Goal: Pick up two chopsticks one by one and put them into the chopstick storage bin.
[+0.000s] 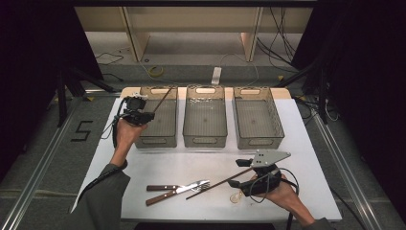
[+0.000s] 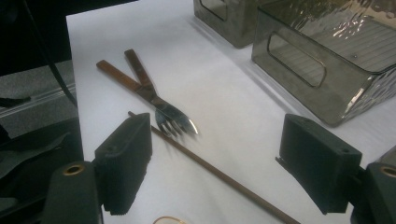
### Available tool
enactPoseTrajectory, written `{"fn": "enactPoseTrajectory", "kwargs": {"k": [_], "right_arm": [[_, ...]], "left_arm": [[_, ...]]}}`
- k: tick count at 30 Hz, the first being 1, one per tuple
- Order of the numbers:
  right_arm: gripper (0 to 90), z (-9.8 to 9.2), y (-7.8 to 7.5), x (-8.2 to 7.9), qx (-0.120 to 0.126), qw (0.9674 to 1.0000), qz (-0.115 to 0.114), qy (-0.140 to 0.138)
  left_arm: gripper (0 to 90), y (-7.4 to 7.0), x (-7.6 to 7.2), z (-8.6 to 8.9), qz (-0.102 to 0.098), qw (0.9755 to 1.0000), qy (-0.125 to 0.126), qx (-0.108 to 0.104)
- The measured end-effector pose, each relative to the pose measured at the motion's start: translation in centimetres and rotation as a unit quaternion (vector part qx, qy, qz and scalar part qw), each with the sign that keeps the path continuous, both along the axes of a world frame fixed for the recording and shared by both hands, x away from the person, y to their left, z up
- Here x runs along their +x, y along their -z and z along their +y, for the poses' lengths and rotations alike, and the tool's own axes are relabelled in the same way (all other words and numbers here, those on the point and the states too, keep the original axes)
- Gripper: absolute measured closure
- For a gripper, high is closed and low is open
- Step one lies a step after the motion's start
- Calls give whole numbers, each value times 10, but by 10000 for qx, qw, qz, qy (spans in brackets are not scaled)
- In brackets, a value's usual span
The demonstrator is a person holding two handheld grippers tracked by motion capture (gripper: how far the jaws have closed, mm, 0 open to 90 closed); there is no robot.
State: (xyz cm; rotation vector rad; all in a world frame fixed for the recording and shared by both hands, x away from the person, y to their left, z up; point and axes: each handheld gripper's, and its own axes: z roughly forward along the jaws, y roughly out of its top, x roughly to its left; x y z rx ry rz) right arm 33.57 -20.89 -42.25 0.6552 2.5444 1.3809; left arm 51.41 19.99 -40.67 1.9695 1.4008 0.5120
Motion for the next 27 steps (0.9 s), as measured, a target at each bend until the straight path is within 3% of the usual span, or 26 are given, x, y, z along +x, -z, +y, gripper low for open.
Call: {"fn": "enactPoseTrajectory", "kwargs": {"k": [3,5,7,13,16,20,25,27], "right_arm": [[261,0,0,0,1,10000,15,-10],[261,0,1,0,0,10000,13,-16],[261,1,1,0,-7,10000,8,-26],[261,2,0,0,-90,10000,-25,-33],[261,3,-2,0,-244,9996,-89,-55],[260,5,-5,4,-477,9987,-46,-167],[260,9,-9,7,-799,9961,-96,-350],[264,11,-12,10,-990,9942,-71,-420]], "left_arm": [[665,0,0,1,33,9999,30,-133],[607,-4,-2,1,-56,9999,10,-117],[531,-10,-5,1,-133,9996,12,-249],[417,-23,-20,0,-206,9981,205,-541],[376,-27,-33,-1,-248,9961,339,-777],[311,-26,-49,-4,-235,9912,608,-1156],[245,-24,-68,-9,-299,9882,893,-1210],[236,-24,-75,-11,-429,9870,921,-1249]]}}
